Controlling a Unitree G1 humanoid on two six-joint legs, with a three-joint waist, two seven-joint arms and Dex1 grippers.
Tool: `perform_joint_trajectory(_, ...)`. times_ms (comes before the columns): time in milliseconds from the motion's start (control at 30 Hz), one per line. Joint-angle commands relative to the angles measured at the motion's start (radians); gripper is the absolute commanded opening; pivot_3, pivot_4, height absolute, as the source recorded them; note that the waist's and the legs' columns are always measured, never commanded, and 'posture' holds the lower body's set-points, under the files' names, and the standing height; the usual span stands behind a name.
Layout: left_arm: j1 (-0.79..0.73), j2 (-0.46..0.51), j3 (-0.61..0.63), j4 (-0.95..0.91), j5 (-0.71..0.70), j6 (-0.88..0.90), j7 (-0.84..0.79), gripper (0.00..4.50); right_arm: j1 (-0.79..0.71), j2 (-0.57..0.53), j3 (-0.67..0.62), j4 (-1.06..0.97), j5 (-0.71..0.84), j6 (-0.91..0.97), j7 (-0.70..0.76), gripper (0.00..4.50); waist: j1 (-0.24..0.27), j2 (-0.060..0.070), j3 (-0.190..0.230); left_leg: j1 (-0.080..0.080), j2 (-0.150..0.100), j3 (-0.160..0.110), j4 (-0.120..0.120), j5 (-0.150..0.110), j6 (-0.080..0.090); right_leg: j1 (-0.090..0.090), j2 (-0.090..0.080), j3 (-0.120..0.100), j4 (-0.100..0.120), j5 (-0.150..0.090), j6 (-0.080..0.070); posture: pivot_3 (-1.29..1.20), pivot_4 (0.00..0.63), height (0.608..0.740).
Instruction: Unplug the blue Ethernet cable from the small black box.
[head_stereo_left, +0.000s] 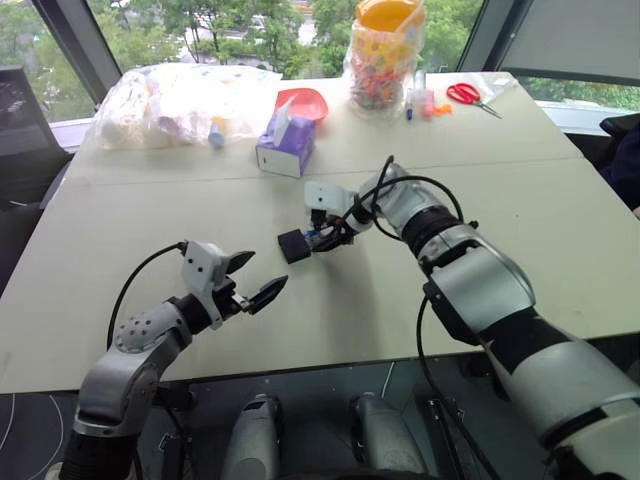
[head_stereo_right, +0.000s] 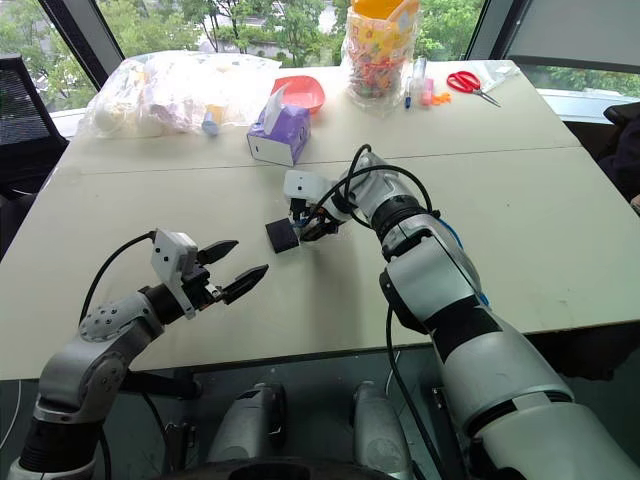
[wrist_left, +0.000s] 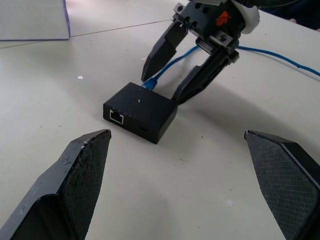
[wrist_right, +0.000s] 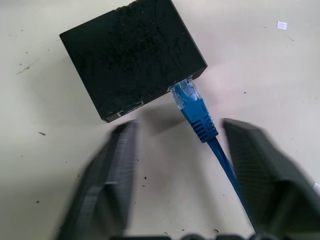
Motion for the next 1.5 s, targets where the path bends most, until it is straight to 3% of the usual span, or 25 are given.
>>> perform_joint_trajectory(33,-0.015,-0.003,0.005,-0.003,0.006,-0.028,-0.002,4.5,0.009,0.0,-0.002,-0.005,-0.024,0.005,0.005,0.72,0.0,0.0,0.0,0.0,0.0,0.0,0.0,0.0,0.0,0.0,0.0,0.0,0.0,0.0,0.0,0.0,0.15,0.735)
perform_joint_trajectory(67,-0.015,-0.004,0.004,0.0,0.008,-0.031,-0.002,4.5,0.011,0.0,-0.002,-0.006,-0.027,0.005,0.011,0.15,0.0,0.0,0.0,0.001,0.0,0.0,0.0,0.0,0.0,0.001,0.0,0.0,0.0,0.0,0.0,0.0,0.15,0.735)
perform_joint_trajectory(100,-0.015,-0.004,0.005,0.002,0.009,-0.033,-0.003,4.5,0.013,0.002,-0.003,-0.007,-0.027,0.006,0.017,0.06,0.0,0.0,0.0,0.001,0.0,0.0,0.0,0.0,0.0,0.001,0.0,0.0,0.0,0.0,0.0,0.0,0.15,0.735)
perform_joint_trajectory(267,-0.019,0.006,0.011,0.017,0.009,-0.038,-0.014,4.5,0.016,-0.008,-0.016,-0.029,-0.017,-0.006,0.032,0.06,0.0,0.0,0.0,0.001,0.0,0.0,0.0,0.0,0.0,0.001,0.0,0.0,0.0,0.0,0.0,0.0,0.15,0.735)
perform_joint_trajectory(400,-0.056,0.022,0.049,0.038,-0.046,0.011,-0.03,4.5,0.047,-0.065,-0.01,-0.131,-0.037,-0.164,-0.091,0.06,0.002,0.0,0.0,0.001,0.0,0.0,0.0,0.0,0.0,0.001,0.0,0.0,0.0,0.0,0.0,0.0,0.15,0.735)
perform_joint_trajectory(500,-0.118,0.055,0.069,0.063,-0.112,0.085,-0.07,4.5,0.171,-0.154,-0.033,-0.416,-0.023,-0.321,-0.146,0.06,0.007,0.0,0.0,0.0,0.0,0.0,0.001,0.0,0.0,0.001,0.0,0.0,0.0,0.0,0.0,0.0,0.15,0.735)
perform_joint_trajectory(767,-0.303,0.157,0.096,0.164,-0.288,0.278,-0.216,4.5,0.558,-0.274,-0.089,-1.145,-0.14,-0.269,-0.411,0.06,0.001,0.0,0.0,0.001,0.0,-0.001,-0.002,0.0,0.0,0.0,0.0,0.0,0.001,0.001,0.006,0.0,0.15,0.735)
perform_joint_trajectory(967,-0.43,0.195,0.062,0.262,-0.341,0.367,-0.31,4.5,0.663,-0.274,-0.084,-1.392,-0.209,-0.202,-0.48,0.06,0.002,0.0,0.0,0.002,0.0,-0.001,0.0,0.001,-0.001,0.001,0.0,0.0,0.001,-0.001,0.004,0.0,0.15,0.735)
perform_joint_trajectory(1167,-0.503,0.185,0.04,0.341,-0.308,0.346,-0.351,4.5,0.687,-0.296,-0.069,-1.458,-0.222,-0.179,-0.468,0.06,0.012,-0.001,0.0,0.002,-0.001,-0.001,0.002,0.001,-0.001,0.003,0.0,0.0,0.001,-0.002,0.002,0.0,0.15,0.735)
perform_joint_trajectory(1300,-0.523,0.18,0.033,0.367,-0.293,0.33,-0.368,3.24,0.689,-0.303,-0.063,-1.477,-0.217,-0.171,-0.462,0.0,0.016,-0.001,0.0,0.002,-0.001,-0.001,0.002,0.001,-0.001,0.003,0.0,0.0,0.001,-0.002,0.002,0.0,0.15,0.735)
perform_joint_trajectory(1500,-0.543,0.162,0.035,0.39,-0.282,0.313,-0.378,0.42,0.692,-0.314,-0.056,-1.49,-0.213,-0.167,-0.444,0.0,0.026,-0.001,0.0,0.002,0.0,-0.001,0.002,0.001,-0.001,0.002,0.0,0.0,0.001,-0.002,0.002,0.0,0.15,0.735)
